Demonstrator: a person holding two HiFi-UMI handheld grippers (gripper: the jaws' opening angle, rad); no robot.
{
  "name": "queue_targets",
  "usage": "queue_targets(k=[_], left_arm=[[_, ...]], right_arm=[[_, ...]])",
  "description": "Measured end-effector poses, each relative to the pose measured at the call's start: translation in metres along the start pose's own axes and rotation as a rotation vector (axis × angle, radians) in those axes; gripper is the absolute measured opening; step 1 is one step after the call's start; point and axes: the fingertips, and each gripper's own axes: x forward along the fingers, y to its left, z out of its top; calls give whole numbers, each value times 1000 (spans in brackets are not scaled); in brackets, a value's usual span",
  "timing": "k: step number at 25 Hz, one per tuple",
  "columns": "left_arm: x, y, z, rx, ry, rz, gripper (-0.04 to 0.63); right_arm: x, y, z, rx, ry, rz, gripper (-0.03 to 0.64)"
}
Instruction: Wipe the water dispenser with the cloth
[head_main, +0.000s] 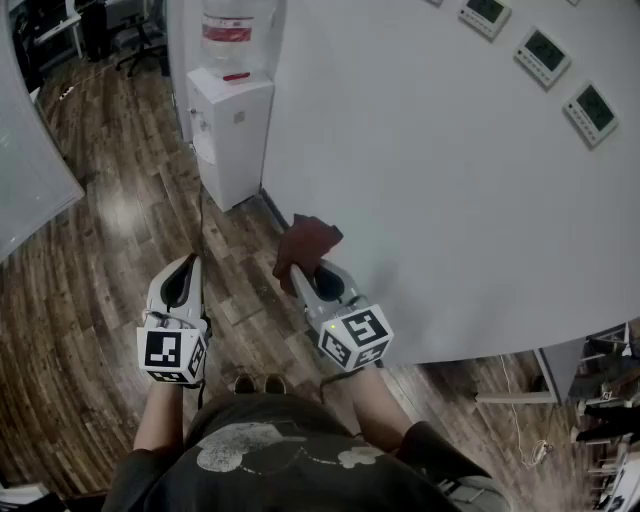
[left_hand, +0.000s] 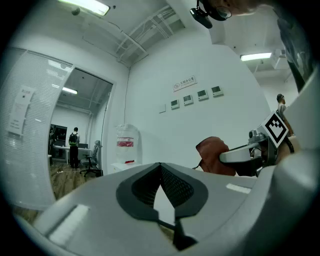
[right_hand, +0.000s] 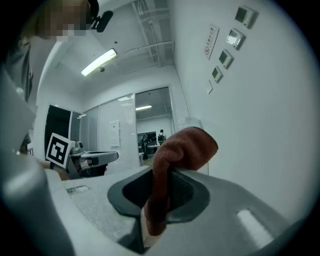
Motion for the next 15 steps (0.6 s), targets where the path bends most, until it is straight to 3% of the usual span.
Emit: queue_targets(k=[15], left_arm=[[3,-16,-5,-11,17,-45,18]], right_arm=[[1,1,-4,-5,21,-3,58]])
